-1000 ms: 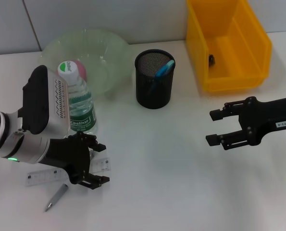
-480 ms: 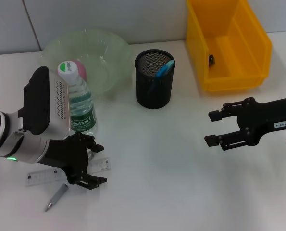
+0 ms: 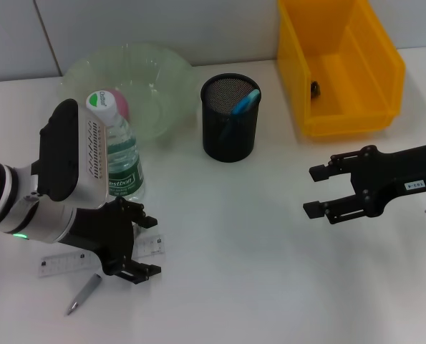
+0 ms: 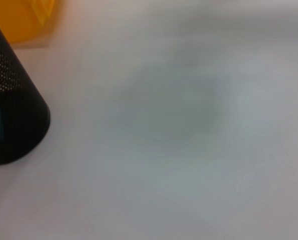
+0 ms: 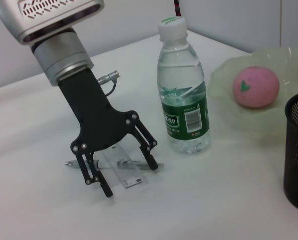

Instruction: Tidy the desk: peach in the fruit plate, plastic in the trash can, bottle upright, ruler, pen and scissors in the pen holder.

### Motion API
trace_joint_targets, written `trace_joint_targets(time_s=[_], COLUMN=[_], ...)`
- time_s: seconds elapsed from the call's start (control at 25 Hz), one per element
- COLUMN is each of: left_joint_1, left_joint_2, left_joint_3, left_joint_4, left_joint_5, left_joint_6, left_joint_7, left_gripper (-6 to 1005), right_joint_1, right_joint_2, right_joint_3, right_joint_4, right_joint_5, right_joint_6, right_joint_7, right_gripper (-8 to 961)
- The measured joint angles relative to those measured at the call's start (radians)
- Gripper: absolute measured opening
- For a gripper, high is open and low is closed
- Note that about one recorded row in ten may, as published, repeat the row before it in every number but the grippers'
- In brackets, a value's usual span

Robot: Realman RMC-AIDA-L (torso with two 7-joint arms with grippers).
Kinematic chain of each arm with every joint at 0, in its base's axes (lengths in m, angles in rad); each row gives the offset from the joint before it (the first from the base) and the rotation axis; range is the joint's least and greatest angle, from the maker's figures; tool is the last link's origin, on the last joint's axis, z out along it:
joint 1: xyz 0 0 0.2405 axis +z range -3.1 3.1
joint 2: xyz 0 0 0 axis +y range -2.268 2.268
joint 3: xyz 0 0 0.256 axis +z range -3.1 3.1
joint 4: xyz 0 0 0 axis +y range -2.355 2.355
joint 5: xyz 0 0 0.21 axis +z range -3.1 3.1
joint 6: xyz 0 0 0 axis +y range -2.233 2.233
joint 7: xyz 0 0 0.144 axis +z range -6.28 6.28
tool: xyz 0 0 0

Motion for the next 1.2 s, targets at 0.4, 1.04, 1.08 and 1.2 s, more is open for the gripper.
trace_joint_targets(time_s=[0.4, 1.04, 1.08, 1.2], left_joint_1=[-0.006, -0.025, -0.026, -0.033], left_joint_2=[-0.002, 0.003, 0.003, 0.002], left_joint_3=[0.013, 0.005, 0.005, 0.005], left_joint_4=[-0.009, -0.011, -0.011, -0.018], left_joint_5=[0.0, 0.002, 0.006, 0.023], left_joint_6=[0.001, 0.005, 0.005, 0.004], left_joint_7=[0.002, 0.017, 0.017, 0.017], left_gripper=[797, 797, 797, 792], right_joint_1=[-0.005, -0.002, -0.002, 0.001], right_joint_2=[0.0, 0.0, 0.0, 0.0], right_joint_3=[0.002, 0.005, 0.005, 0.002], right_joint_4=[0.0, 0.0, 0.0, 0.0], right_joint_5=[-0.006, -0.009, -0.009, -0.009], right_joint_6=[-0.022, -0.015, -0.015, -0.014], right_joint_7=[0.0, 0.004, 0.004, 0.006], right_gripper=[753, 753, 753, 753])
